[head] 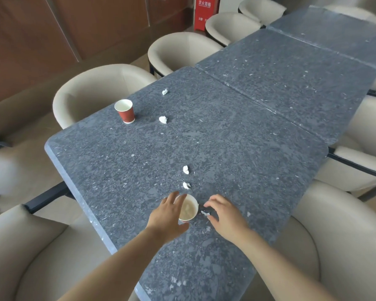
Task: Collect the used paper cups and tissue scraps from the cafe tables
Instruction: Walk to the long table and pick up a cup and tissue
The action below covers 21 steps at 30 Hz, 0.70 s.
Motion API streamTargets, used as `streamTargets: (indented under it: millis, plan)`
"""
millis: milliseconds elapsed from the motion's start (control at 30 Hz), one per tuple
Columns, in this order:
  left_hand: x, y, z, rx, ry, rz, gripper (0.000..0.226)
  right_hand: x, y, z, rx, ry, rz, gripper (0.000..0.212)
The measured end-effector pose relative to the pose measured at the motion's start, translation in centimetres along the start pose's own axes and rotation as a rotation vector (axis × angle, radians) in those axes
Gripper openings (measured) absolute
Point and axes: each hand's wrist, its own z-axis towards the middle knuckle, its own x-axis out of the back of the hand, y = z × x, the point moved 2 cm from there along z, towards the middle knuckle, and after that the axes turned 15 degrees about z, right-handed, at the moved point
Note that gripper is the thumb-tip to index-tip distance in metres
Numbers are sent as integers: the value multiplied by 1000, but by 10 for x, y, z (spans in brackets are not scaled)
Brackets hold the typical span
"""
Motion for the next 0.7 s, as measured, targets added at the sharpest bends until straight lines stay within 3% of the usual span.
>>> streamTargets:
  millis: [267,433,700]
  plan:
    - [-5,-8,15,76,11,-15,70,-20,22,17,-49,-67,-64,27]
    - [-1,-34,22,160,3,-21,73,-41,33,30,-31,-161,-66,28]
    - [-1,-50,32,167,22,-100,76,-50,41,53,-93,-173,-12,32]
